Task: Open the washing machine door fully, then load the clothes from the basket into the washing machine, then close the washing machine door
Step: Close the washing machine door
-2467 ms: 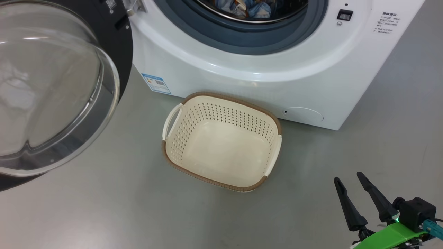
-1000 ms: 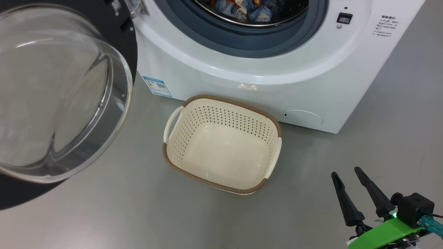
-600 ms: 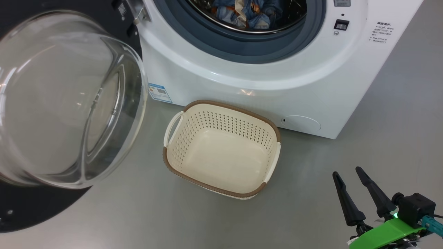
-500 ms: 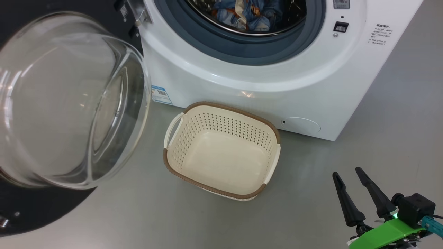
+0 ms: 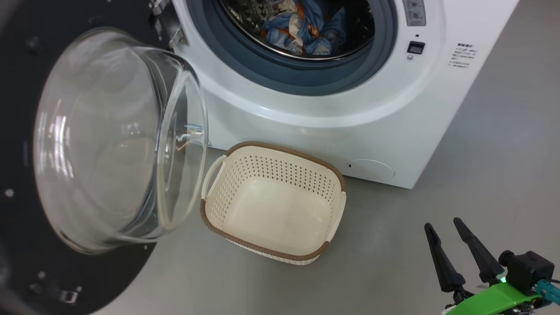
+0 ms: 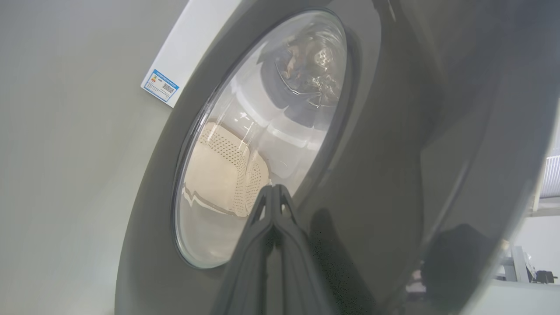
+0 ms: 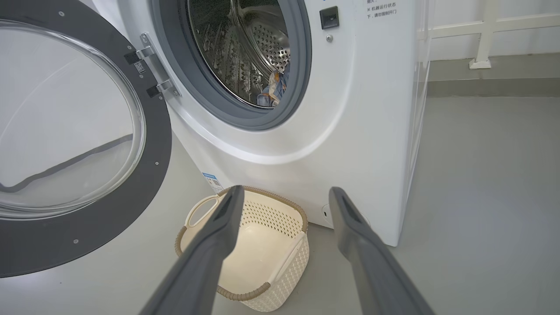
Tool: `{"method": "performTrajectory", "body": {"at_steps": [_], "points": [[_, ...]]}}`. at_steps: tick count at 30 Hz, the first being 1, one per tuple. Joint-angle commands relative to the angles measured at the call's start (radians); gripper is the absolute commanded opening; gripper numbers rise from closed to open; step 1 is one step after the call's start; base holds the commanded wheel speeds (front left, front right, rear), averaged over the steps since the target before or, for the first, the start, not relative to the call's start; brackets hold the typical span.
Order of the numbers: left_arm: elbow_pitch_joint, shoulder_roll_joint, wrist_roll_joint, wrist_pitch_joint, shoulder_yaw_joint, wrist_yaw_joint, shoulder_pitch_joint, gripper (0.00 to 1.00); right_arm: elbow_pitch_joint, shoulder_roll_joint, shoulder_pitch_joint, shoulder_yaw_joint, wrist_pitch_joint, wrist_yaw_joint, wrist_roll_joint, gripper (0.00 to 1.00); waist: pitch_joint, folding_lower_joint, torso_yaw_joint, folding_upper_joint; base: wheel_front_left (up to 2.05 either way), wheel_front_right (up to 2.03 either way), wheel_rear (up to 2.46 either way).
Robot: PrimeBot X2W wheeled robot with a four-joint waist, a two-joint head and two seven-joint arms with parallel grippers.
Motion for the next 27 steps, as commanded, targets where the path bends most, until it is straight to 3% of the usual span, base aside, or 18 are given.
{"method": "performTrajectory", "body": {"at_steps": [1, 16, 27], "points": [[-0.065, 0.046, -0.021, 0.027, 0.038, -0.003, -0.009, 0.00, -0.023, -0.005, 0.020, 0.016, -0.005, 0.003, -0.008, 1.00, -0.010, 0.0000, -0.013, 0.0000, 0.00, 0.00, 0.00], [-0.302, -0.091, -0.014, 0.050, -0.014, -0.003, -0.045, 0.00, -0.031, 0.022, 0.018, -0.008, -0.005, 0.003, -0.012, 1.00, -0.011, 0.0000, -0.114, 0.0000, 0.00, 0.00, 0.00], [-0.248, -0.208, 0.076, -0.022, -0.091, -0.003, -0.186, 0.00, -0.041, 0.052, -0.001, -0.029, -0.005, 0.003, -0.017, 1.00, 0.022, 0.0000, -0.231, 0.0000, 0.00, 0.00, 0.00]]}}
